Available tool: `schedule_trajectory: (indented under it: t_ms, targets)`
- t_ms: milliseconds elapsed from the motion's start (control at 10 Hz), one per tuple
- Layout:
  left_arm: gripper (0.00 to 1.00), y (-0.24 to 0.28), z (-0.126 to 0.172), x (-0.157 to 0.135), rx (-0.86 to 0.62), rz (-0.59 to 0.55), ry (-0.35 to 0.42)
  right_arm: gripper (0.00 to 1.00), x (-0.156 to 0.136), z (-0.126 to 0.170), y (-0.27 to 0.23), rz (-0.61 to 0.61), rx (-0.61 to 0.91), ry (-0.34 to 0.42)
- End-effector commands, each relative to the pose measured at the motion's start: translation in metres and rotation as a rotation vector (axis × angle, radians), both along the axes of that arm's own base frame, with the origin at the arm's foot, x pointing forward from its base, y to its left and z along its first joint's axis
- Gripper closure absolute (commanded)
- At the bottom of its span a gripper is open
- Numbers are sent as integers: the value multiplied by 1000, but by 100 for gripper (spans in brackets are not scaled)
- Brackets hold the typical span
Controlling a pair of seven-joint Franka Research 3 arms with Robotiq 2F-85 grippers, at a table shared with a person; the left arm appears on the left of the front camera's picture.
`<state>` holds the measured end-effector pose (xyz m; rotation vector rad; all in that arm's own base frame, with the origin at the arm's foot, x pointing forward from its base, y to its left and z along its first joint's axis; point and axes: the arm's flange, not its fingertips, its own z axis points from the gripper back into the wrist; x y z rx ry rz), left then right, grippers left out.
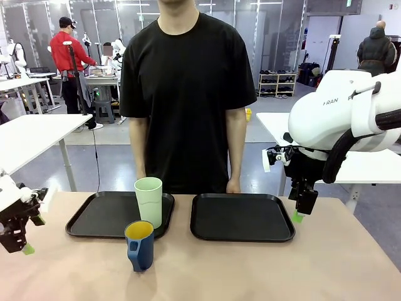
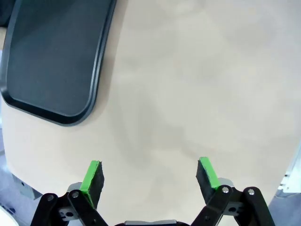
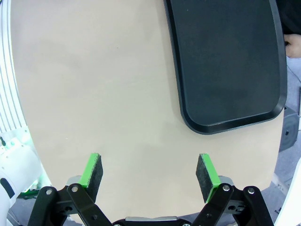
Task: Sort and store the cups by type.
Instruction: Pick up the Handle plastic cup and place it into the empty Flat Tray.
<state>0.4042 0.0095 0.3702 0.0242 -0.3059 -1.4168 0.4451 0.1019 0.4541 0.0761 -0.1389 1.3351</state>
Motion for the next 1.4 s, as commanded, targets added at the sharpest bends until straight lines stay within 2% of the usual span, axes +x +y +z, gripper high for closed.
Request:
schedule_trajectory:
  t_ms: [0,100,200,300,400,500,600,700,800,900,1000,1100,1200,1300]
  targets:
    - [0,-10,-10,9,-29,-1,-22,0,0,1,-1,2,-4,-8]
    - [0,0,0,0,0,0,0,0,0,1,-1,2,-4,-8]
    - [0,-2,-10,8,32,-48,52,0,0,1,-1,2,-4,-8]
    - [0,-2,-13,7,28,-89,33,0,0,1,-1,2,-4,-8]
    - [0,2,-12,5,91,-69,8,0,0,1,-1,2,-4,-8]
    - [0,11,-19,15,230,-33,35,0,0,1,-1,2,-4,-8]
    - [0,18,-17,27,167,-55,68,0,0,1,-1,2,-4,-8]
    - [0,36,-6,40,191,-19,33,0,0,1,-1,2,-4,-8]
    - [0,53,11,57,154,-20,-58,0,0,1,-1,2,-4,-8]
    - [0,54,17,71,-3,-33,-81,0,0,1,-1,2,-4,-8]
    - [0,57,23,82,-69,-32,-105,0,0,1,-1,2,-4,-8]
    - [0,64,24,89,-163,6,-81,0,0,1,-1,2,-4,-8]
    - [0,58,29,62,32,2,-87,0,0,1,-1,2,-4,-8]
    - [0,58,29,62,32,2,-87,0,0,1,-1,2,-4,-8]
